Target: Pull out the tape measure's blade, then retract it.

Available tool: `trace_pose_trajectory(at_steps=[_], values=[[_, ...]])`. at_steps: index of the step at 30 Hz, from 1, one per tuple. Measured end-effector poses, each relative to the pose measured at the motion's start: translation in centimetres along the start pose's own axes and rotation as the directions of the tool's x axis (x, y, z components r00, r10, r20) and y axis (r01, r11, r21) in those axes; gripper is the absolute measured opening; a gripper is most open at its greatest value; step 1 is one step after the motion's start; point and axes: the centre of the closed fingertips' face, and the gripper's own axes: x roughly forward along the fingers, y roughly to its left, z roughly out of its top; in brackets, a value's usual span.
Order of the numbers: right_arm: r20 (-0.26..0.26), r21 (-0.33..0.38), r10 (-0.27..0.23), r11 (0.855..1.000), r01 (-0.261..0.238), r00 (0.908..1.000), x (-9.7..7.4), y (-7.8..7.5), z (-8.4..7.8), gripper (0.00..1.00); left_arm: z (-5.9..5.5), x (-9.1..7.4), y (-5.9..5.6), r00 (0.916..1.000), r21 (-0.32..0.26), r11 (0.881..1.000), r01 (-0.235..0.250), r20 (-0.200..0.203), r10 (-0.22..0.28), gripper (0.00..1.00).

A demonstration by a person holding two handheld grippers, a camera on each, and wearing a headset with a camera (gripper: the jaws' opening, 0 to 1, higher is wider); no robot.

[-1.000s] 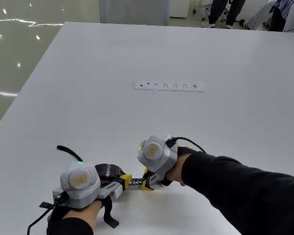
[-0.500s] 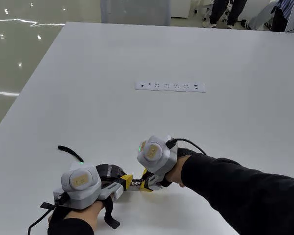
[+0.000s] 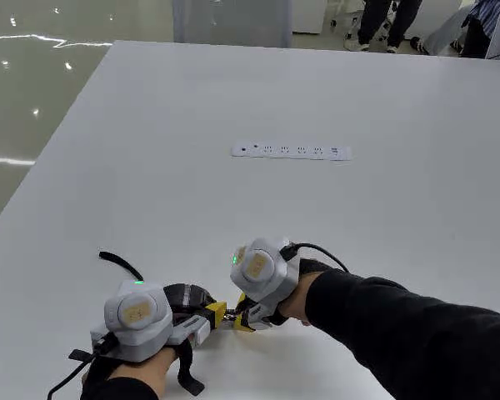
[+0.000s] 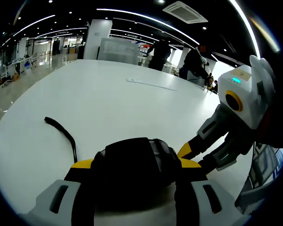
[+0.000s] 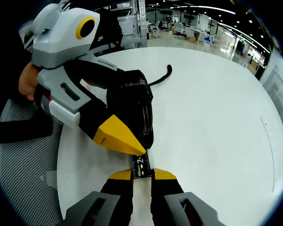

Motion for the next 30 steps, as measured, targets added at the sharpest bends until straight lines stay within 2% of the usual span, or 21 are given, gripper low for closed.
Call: trace_pose_trajectory(at_steps=[10,20,21,30], values=[[0.033,0.030,0.019,0.999,-0.020,0.9993,0.3,0.1,0.7,0.09,0.0,0.0,0.0,1.0000,-0.003,1.000,0.002,-0.002,-0.002,0.63],[0.069,0.015,0.021,1.000,-0.022,0.9974,1.1,0.3,2.2,0.09,0.0,0.0,0.0,1.0000,-0.007,1.000,0.004,-0.001,-0.004,0.63],[0.062,-0.003,0.023,1.000,-0.023,0.9978,1.1,0.3,2.2,0.09,0.0,-0.1,0.0,1.0000,-0.005,1.000,0.004,-0.002,-0.004,0.63],[0.072,-0.002,0.029,1.000,-0.029,0.9970,1.1,0.4,2.1,0.10,0.0,-0.1,-0.1,1.0000,-0.003,1.000,0.004,0.005,-0.004,0.63]])
